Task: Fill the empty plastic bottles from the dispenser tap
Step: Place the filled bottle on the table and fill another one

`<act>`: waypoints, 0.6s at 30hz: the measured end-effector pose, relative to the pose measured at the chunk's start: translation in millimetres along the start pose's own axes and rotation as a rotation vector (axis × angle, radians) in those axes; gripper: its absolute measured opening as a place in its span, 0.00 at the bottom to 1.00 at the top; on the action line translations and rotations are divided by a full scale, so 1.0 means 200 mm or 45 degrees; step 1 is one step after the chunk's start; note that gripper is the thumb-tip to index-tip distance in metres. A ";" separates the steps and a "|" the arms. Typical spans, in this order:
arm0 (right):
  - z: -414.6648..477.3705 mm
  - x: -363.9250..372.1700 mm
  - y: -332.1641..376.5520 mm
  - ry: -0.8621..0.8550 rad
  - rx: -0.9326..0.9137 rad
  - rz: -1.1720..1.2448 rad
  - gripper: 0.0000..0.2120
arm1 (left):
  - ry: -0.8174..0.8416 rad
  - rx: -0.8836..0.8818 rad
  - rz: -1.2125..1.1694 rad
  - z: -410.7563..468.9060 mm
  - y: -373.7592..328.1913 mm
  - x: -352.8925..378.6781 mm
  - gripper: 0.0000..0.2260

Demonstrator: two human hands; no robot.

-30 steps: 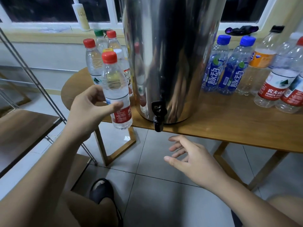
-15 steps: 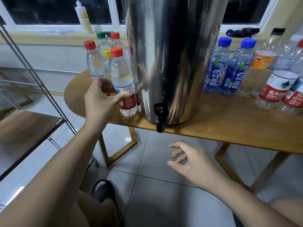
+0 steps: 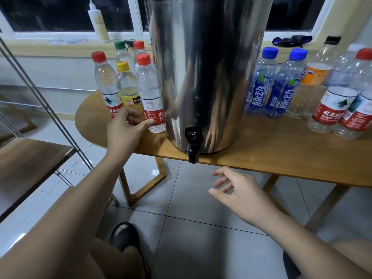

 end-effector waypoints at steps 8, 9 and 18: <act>0.03 -0.12 0.00 -0.242 -0.076 0.098 0.11 | 0.316 0.016 0.063 -0.19 -0.03 -0.04 0.14; 0.03 -0.14 0.00 -0.281 -0.089 0.113 0.10 | 0.343 0.014 0.056 -0.21 -0.04 -0.04 0.14; 0.07 -0.38 -0.06 -0.532 -0.052 0.245 0.06 | 0.580 0.171 0.041 -0.43 -0.14 -0.02 0.10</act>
Point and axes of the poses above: each hand's wrist, its own z-axis towards the middle knuckle, its own x-axis out of the palm, y = z × x, the point moved 3 cm from there along z, towards the middle knuckle, and after that the axes turned 3 degrees about -y, right-handed, at the moved point
